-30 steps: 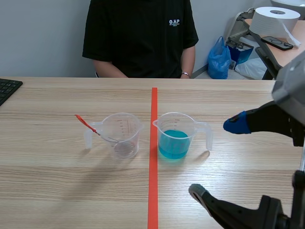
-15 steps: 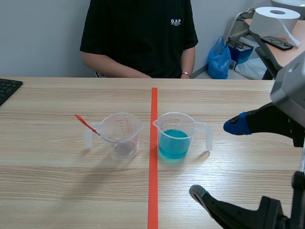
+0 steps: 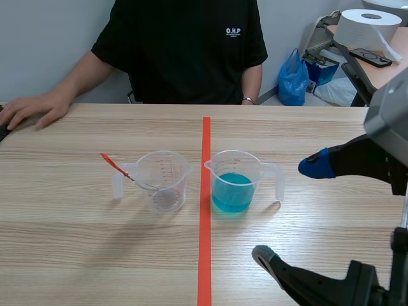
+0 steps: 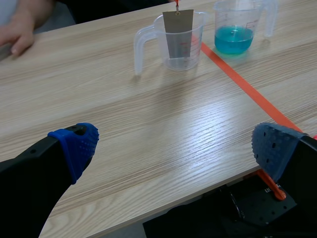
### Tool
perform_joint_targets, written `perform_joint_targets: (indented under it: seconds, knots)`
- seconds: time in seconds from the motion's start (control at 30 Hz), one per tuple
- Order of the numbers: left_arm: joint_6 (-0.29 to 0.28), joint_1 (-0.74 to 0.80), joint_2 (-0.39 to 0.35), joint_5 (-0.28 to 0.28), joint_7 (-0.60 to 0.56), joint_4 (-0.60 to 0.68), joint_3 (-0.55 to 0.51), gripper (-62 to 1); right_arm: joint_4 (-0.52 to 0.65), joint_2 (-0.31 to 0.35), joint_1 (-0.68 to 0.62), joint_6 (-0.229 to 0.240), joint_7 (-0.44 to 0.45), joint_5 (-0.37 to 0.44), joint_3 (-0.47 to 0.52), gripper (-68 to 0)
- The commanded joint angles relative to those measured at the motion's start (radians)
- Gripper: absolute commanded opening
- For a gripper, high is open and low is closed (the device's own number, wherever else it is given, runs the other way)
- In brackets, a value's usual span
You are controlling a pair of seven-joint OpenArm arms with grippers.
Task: Do the redox reaction experiment.
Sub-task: 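Return to the home posture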
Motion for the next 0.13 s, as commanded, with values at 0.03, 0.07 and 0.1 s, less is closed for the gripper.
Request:
perform_joint_targets:
  seconds: [0.03, 0.07, 0.1]
  knots:
    - [0.008, 0.006, -0.003, -0.004, -0.034, 0.006, -0.004, 1.4, 0.002, -0.001, 0.011, -0.006, 0.015, 0.009, -0.004, 0.4]
    - [0.009, 0.006, -0.003, -0.004, -0.044, 0.006, -0.004, 1.4, 0.002, -0.001, 0.011, -0.006, 0.015, 0.009, -0.004, 0.4]
    - [0.009, 0.006, -0.003, -0.004, -0.06, 0.006, -0.004, 1.4, 0.002, -0.001, 0.011, -0.006, 0.014, 0.009, -0.004, 0.4]
